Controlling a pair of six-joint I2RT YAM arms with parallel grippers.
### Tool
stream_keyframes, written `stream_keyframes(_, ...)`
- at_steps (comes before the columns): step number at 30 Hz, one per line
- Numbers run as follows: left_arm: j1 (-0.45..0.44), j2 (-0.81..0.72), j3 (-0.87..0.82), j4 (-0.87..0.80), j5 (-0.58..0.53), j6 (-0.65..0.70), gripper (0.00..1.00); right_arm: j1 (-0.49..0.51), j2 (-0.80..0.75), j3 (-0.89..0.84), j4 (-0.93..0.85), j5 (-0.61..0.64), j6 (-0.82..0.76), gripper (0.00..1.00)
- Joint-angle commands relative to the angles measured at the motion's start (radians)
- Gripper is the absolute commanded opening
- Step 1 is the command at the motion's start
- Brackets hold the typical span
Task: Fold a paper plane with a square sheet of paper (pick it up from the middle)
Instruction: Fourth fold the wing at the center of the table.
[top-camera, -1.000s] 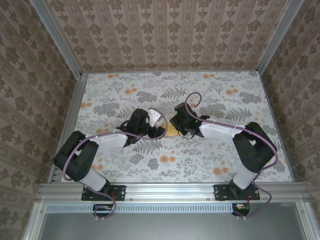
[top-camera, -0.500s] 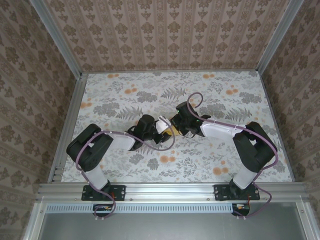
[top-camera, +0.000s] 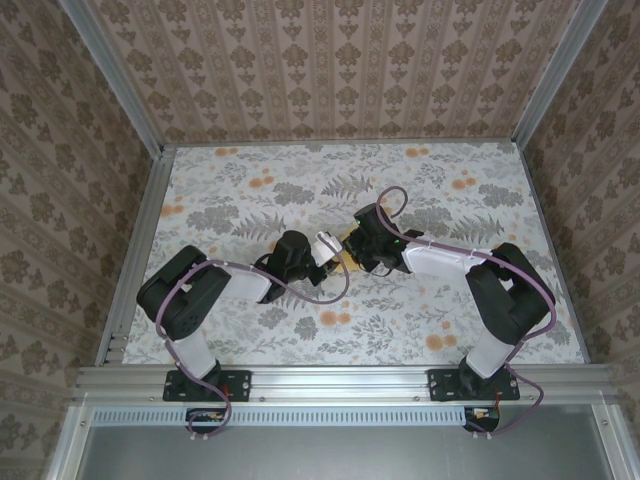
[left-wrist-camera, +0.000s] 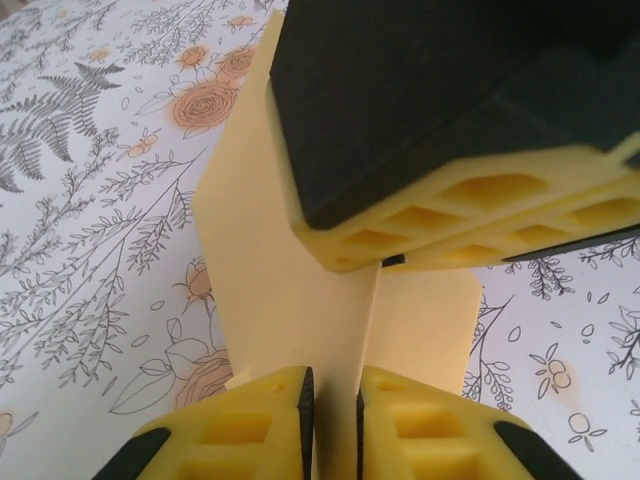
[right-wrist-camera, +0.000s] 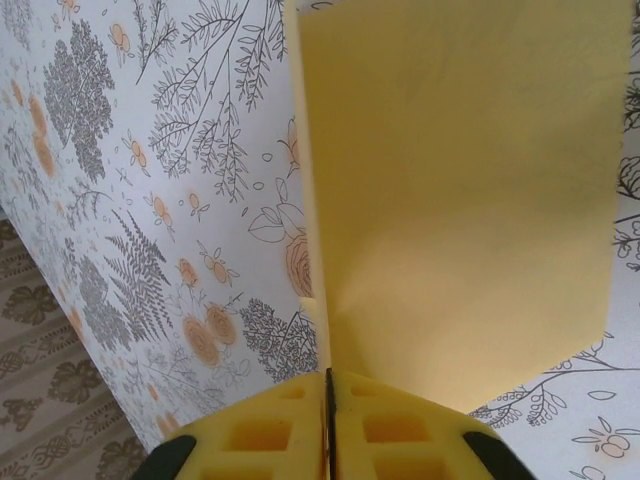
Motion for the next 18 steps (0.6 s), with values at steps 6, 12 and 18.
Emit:
stream_keyframes(6,0.013,0.045,-0.015,0.039,0.058,-0.110,0.13,-0.059,-0.050,-0.072,0.098,-0.079,-0.113,0.50)
stream_keyframes(12,0.023,0.051,-0.029,0.053,0.070,-0.244,0.12,-0.111,-0.125,-0.162,0.195,-0.128,-0.316,0.62)
stream_keyframes(18,0.058,0.041,-0.031,0.040,0.109,-0.409,0.12,-0.148,-0.179,-0.251,0.300,-0.178,-0.490,0.64)
